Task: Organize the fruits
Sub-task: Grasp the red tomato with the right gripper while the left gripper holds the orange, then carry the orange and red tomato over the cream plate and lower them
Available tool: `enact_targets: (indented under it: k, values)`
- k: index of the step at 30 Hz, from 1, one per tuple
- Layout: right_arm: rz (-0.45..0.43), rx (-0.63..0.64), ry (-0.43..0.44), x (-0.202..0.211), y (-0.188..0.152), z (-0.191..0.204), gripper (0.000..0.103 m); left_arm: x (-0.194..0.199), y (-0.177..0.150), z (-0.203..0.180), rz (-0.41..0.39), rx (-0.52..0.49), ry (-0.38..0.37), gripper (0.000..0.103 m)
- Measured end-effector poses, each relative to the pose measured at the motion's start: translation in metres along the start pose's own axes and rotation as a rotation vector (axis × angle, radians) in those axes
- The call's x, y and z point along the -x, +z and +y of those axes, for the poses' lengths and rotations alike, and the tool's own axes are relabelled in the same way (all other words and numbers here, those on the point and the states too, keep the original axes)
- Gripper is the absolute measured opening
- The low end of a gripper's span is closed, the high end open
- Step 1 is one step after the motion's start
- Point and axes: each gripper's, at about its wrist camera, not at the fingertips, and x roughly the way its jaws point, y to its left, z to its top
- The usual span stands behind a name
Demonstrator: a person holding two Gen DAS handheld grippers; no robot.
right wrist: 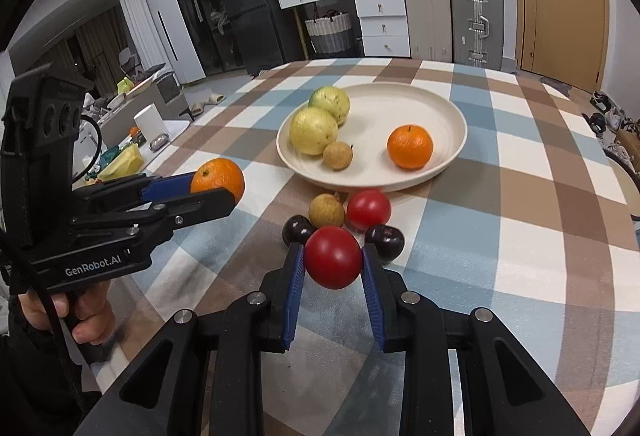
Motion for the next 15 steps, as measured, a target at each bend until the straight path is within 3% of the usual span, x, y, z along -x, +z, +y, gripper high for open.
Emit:
enact_targets:
  k: [15]
  values:
    - [-0.079,-0.025,0.006,0.025,0.024,-0.018,0.029,-0.001,0.028,-0.005,-0.033,-0.012,-0.001,0.037]
